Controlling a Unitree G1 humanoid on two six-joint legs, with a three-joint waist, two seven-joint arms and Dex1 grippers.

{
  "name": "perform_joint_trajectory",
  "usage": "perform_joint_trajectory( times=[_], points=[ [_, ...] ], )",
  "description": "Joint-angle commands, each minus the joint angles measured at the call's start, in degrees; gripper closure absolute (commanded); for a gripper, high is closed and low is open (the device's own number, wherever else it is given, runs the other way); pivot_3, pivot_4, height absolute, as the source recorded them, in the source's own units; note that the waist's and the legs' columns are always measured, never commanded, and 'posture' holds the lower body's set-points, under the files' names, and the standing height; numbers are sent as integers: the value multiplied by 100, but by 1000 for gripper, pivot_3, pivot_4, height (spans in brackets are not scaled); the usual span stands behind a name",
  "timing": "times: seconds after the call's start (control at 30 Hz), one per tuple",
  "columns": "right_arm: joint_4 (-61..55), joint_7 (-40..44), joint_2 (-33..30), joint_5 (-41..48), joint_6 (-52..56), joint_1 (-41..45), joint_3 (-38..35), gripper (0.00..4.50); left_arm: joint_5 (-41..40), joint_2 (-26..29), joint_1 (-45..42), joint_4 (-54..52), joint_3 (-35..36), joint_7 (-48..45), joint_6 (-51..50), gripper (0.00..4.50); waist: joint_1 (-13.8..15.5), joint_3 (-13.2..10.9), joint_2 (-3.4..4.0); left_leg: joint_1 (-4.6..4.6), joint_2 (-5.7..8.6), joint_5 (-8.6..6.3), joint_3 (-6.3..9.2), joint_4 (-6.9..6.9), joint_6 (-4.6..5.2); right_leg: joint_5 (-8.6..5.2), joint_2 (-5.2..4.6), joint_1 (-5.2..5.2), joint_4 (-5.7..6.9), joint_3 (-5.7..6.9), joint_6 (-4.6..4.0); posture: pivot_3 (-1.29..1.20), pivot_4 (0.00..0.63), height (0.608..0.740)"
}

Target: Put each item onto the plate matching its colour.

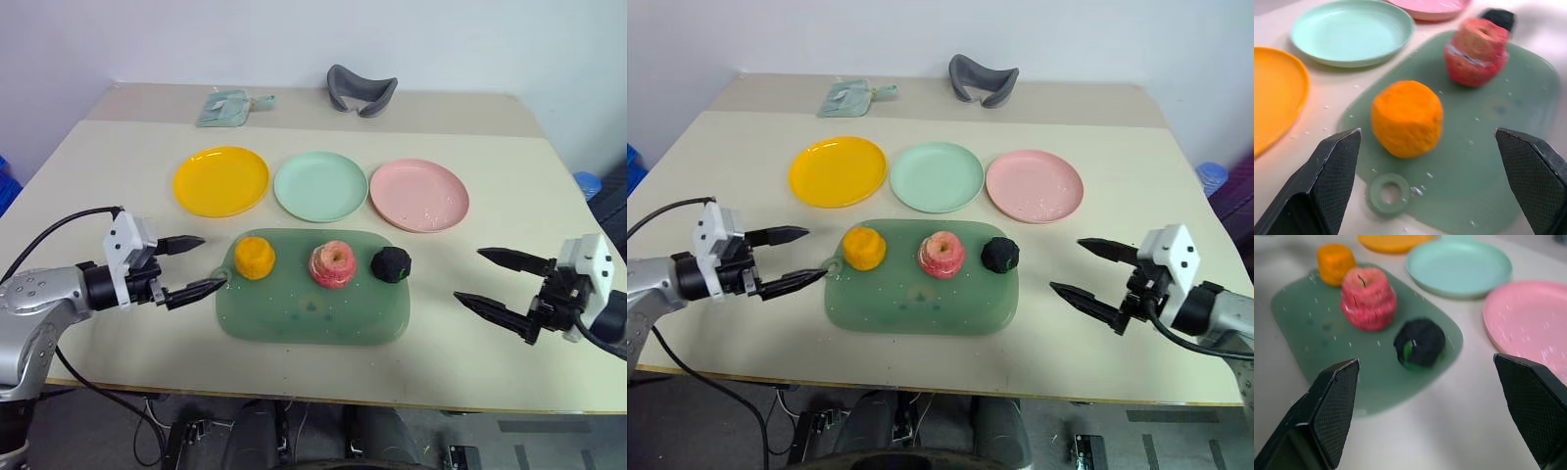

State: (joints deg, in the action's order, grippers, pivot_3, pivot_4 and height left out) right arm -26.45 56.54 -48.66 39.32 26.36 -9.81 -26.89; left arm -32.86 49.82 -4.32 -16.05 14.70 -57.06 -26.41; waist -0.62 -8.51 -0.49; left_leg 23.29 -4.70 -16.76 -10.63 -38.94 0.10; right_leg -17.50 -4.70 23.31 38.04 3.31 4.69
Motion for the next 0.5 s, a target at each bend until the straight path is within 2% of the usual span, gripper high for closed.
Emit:
perform_joint_trajectory(
  times=[0.03, 0.1, 0.4, 0.5],
  points=[
    [-208, -20, 6, -23, -120, 359, 315, 31, 210, -142, -164, -103, -148, 202, 168, 0, -1, 0, -2, 0, 3, -1, -3, 3, 1, 0, -1, 3, 0, -5, 0, 0, 150, 740],
    [-176, 32, -25, -50, -111, 600, 559, 31, 185, -250, -317, -47, -229, 337, 15, 0, -1, -1, -4, 0, 11, -1, -4, 6, 3, 0, -8, 8, 0, -10, 0, 0, 150, 740],
    [835, 653, 145, -833, -542, 2899, 2325, 31, 610, -825, -890, 76, -1087, 880, -280, 0, -2, -2, -4, 7, 23, -13, -16, -2, 25, 0, -23, 15, 2, -10, 4, 0, 150, 740],
    [1093, 841, 211, -1006, -666, 3232, 2595, 31, 840, -850, -884, 147, -1289, 975, -298, 0, 3, -2, -4, 9, 20, -12, -17, -5, 25, 0, -22, 15, 2, -7, 5, 0, 150, 740]
  ],
)
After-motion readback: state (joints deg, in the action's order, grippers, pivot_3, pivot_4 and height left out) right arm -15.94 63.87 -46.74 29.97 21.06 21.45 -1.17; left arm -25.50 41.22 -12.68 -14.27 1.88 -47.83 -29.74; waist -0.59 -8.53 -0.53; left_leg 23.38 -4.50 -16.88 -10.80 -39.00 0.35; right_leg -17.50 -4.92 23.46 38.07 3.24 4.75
